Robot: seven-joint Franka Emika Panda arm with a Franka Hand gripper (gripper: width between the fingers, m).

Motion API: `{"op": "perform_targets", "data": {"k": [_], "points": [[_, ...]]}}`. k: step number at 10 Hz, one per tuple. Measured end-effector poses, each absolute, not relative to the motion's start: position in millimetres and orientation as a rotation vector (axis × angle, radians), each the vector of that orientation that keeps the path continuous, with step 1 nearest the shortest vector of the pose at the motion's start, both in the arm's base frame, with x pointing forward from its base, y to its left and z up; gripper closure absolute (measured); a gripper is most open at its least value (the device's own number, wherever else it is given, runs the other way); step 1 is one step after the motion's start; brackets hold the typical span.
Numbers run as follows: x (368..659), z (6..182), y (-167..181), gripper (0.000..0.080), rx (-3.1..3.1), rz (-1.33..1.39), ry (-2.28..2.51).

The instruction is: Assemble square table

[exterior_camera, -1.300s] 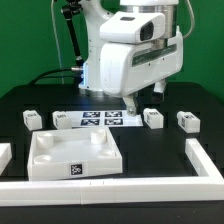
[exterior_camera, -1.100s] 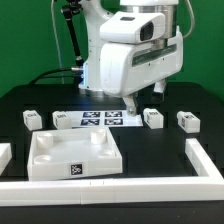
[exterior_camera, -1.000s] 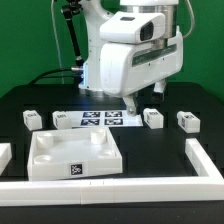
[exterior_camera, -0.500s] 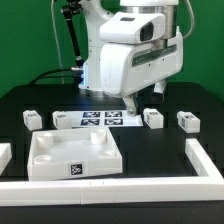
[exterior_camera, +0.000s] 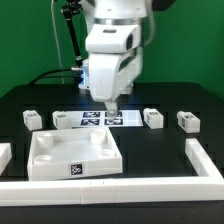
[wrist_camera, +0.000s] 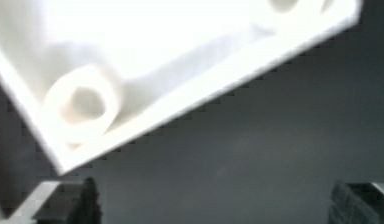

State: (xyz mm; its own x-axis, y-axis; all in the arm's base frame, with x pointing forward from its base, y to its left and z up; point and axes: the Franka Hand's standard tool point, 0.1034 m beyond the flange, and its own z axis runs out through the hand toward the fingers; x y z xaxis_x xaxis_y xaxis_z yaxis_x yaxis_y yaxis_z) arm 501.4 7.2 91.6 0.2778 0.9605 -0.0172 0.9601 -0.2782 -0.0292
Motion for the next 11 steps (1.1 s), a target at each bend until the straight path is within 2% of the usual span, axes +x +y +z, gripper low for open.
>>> {"op": "perform_targets", "data": {"k": [2, 6, 9, 11], "points": [[475.6, 77.3, -25.3, 0.0150, -2.266, 0.054, -2.135], [454.6, 47.0, -75.2, 0.0150, -1.962, 0.065, -2.353], [448.1, 18.7, -89.5, 0.0150, -1.976, 0.085, -2.281], [442.0, 10.3, -97.2, 0.0150, -1.986, 0.090, -2.252]]}}
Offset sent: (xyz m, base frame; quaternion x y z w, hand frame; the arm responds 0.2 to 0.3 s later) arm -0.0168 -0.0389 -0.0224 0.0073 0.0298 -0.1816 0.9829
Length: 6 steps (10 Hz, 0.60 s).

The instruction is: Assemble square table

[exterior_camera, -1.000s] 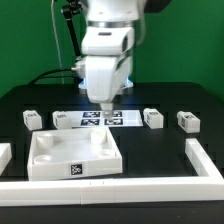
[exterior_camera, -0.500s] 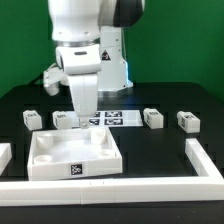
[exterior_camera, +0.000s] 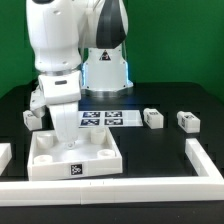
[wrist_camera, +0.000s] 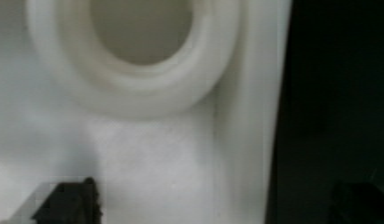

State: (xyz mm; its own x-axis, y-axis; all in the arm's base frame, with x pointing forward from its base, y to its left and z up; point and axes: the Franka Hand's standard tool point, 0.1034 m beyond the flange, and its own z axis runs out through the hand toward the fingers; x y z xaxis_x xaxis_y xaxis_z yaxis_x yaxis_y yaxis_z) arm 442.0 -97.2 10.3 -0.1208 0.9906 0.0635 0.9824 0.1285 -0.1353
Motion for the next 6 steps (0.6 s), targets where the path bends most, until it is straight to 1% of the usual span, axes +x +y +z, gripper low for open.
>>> {"op": "perform_targets", "data": {"k": [2, 3, 4, 5, 6], "points": [[441.5, 9.7, -96.6, 0.0150, -1.985, 0.091, -2.251], [441.3, 9.7, -97.0, 0.0252, -1.986, 0.091, -2.250], [441.3, 9.6, -97.1, 0.0428, -1.986, 0.092, -2.250], [441.2, 9.5, -97.2, 0.0428, -1.986, 0.092, -2.250], [441.1, 9.5, -97.3, 0.0630, -1.986, 0.092, -2.249]]}}
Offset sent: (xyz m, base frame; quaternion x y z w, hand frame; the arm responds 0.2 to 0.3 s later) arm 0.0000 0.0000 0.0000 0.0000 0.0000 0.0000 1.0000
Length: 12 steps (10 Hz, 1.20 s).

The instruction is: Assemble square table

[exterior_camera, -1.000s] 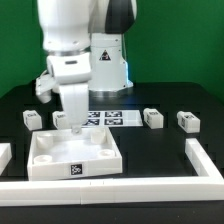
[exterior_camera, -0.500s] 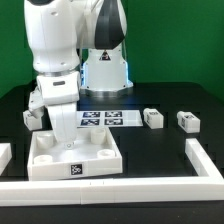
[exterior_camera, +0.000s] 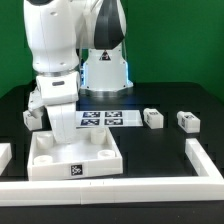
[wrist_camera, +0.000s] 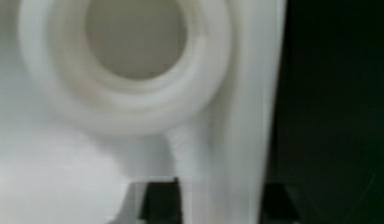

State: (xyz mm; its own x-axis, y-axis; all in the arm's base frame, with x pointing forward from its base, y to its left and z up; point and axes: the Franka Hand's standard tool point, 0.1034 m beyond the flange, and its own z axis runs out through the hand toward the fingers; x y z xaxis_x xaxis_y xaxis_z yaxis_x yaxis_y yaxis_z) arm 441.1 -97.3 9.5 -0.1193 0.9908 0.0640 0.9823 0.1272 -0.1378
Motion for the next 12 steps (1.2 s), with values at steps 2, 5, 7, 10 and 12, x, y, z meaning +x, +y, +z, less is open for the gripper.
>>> {"op": "perform_targets", "data": {"k": [2, 5, 7, 10, 12], "points": [[443.6, 10.6, -97.8, 0.0733, -1.992, 0.084, -2.256], [444.7, 10.9, -98.0, 0.0732, -1.995, 0.080, -2.260], [444.8, 11.0, -97.8, 0.0732, -1.995, 0.079, -2.260], [461.3, 13.6, -47.7, 0.0732, -2.108, 0.068, -2.159], [482.3, 14.9, -2.0, 0.0732, -2.163, 0.053, -2.101]]}}
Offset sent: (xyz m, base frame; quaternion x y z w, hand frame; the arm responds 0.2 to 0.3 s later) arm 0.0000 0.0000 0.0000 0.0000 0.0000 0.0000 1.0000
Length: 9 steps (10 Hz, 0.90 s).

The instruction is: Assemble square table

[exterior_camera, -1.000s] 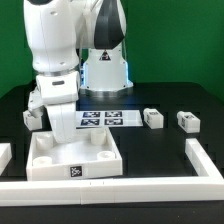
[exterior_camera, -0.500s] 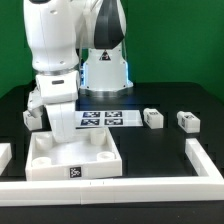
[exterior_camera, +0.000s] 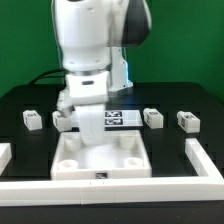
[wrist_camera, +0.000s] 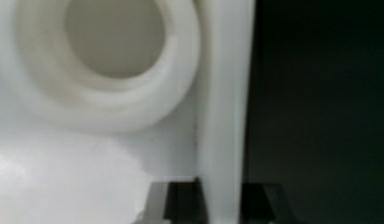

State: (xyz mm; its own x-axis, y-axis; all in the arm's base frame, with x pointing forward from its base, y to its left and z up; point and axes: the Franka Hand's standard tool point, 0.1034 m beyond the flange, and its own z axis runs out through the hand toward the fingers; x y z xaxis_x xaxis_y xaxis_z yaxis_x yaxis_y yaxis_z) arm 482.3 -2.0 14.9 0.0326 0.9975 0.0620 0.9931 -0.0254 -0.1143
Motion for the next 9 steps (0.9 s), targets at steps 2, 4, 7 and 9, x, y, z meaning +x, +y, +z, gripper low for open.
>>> {"op": "perform_targets", "data": {"k": [2, 4, 7, 9], "points": [[493.9, 19.2, 31.1, 0.0732, -2.189, 0.065, -2.058], [494.6, 18.8, 54.4, 0.0732, -2.179, 0.093, -2.043], [494.5, 14.7, 55.3, 0.0732, -2.140, 0.092, -2.075], [494.0, 14.3, 55.0, 0.0732, -2.144, 0.091, -2.072]]}}
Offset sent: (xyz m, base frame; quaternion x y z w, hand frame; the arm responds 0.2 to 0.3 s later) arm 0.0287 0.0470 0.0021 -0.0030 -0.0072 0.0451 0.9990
